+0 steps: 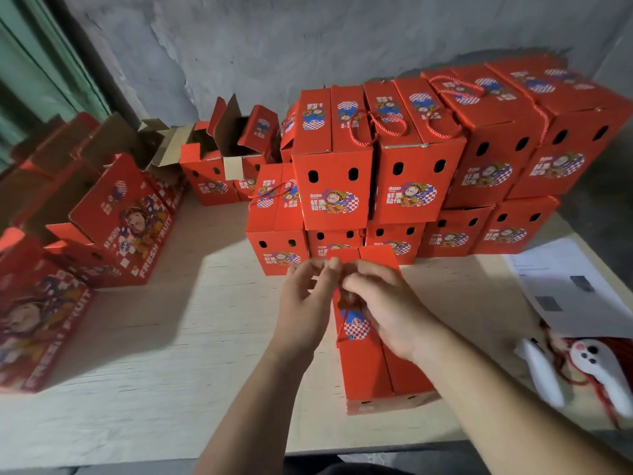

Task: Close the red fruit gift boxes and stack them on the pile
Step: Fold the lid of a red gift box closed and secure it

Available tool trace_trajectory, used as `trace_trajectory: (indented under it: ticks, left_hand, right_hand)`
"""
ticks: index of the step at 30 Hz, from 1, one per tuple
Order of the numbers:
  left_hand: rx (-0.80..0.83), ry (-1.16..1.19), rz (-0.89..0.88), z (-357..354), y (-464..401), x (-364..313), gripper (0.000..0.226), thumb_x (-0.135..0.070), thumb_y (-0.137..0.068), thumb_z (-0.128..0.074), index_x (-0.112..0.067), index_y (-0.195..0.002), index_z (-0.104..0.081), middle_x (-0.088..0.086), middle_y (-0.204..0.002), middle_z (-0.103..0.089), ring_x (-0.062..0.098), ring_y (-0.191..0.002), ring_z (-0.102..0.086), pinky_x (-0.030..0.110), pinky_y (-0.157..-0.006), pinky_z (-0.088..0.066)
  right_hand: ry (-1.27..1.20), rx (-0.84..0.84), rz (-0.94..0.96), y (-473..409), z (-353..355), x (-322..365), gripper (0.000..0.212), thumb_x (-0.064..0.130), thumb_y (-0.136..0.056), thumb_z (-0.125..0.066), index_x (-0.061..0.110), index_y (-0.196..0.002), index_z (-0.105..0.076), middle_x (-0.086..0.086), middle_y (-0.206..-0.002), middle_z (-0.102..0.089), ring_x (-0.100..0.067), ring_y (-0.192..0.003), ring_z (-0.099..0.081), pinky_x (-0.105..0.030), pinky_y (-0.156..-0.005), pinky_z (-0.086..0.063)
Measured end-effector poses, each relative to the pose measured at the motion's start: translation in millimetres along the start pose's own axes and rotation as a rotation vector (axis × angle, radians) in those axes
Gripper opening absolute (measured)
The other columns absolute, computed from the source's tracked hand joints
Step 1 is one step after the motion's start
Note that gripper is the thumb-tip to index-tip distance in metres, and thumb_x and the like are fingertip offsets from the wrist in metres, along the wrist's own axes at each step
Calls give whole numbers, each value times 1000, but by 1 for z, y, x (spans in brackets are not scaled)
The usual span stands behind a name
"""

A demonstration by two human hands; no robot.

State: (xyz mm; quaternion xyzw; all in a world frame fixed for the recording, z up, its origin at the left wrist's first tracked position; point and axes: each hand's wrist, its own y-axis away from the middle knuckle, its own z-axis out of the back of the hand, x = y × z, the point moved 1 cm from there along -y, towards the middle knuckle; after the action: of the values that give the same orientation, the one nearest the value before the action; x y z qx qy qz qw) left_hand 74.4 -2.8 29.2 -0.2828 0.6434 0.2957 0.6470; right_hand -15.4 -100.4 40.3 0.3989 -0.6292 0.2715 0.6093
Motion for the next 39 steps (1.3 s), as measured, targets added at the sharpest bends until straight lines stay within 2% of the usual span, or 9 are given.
trace_trajectory:
  ticks: [4, 8, 11, 17, 22, 26, 30, 36, 39]
  left_hand:
    - [-120, 93, 88, 20, 3, 10, 21, -50, -100, -58, -32, -97, -69, -18, -95, -71, 4, -91, -62, 22, -80, -48]
    - [-194, 11, 378, 32, 21, 56, 13, -35, -106, -57, -26, -109, -66, -6, -110, -72, 13, -103, -65, 26, -76, -47]
    - [-120, 37, 536, 40, 41, 85, 26, -39, -106, -55, -21, -119, -67, -2, -102, -79, 10, -88, -73, 23, -71, -54]
    - [-108, 116, 504, 79, 37, 89, 65, -71, -84, -51, -28, -127, -71, -1, -124, -75, 20, -117, -70, 46, -101, -55]
    - [-181, 200, 556, 106, 38, 101, 72, -72, -66, -63, -28, -122, -74, -8, -124, -75, 14, -112, -71, 36, -91, -54]
    - [-87, 153, 594, 130, 27, 103, 71, -72, -84, -49, -27, -137, -65, -8, -138, -68, 18, -129, -62, 50, -119, -40]
    - [-54, 131, 568, 159, 1, 96, 80, -77, -72, -54, -31, -136, -66, -10, -136, -69, 17, -130, -61, 48, -119, -39]
    - [-35, 161, 573, 196, -21, 104, 62, -74, -68, -59, -40, -118, -73, -19, -120, -74, 9, -114, -68, 34, -100, -46]
    - [-54, 179, 589, 211, -27, 107, 58, -69, -77, -59, -35, -123, -65, -17, -120, -71, 12, -116, -64, 32, -95, -46]
  right_hand:
    - [33, 12, 56, -21, 2, 60, 30, 48, -81, -61, 22, -80, -76, 2, -71, -60, -16, -76, -60, -37, -79, -45]
    - [-362, 29, 29, -25, -4, 67, 29, 37, -94, -57, 17, -94, -78, 0, -74, -59, -18, -70, -61, -31, -70, -51]
    - [-151, -48, -132, -25, -22, 53, 28, 41, -96, -57, 20, -85, -72, 4, -68, -57, -15, -63, -58, -37, -76, -43]
    - [-65, 116, 41, -29, -54, 70, 30, 52, -84, -58, 27, -82, -75, 1, -75, -65, -18, -79, -65, -37, -77, -47]
    - [69, 28, -41, -29, -91, 48, 33, 37, -93, -59, 9, -78, -65, -4, -74, -62, -24, -83, -61, -49, -89, -49]
    - [108, 59, 102, -47, -104, 89, 34, 42, -92, -59, 13, -75, -63, 0, -65, -58, -23, -78, -61, -42, -79, -47]
    - [23, 188, 244, -65, -122, 128, 33, 47, -87, -59, 19, -90, -77, -8, -82, -71, -25, -84, -69, -41, -83, -57]
    - [221, 73, -19, -84, -156, 59, 32, 34, -97, -57, 12, -89, -79, -5, -85, -79, -16, -81, -71, -25, -74, -50]
    - [439, 149, -33, -89, -159, 23, 34, 55, -90, -58, 29, -101, -77, 4, -99, -79, -15, -97, -74, -38, -86, -58]
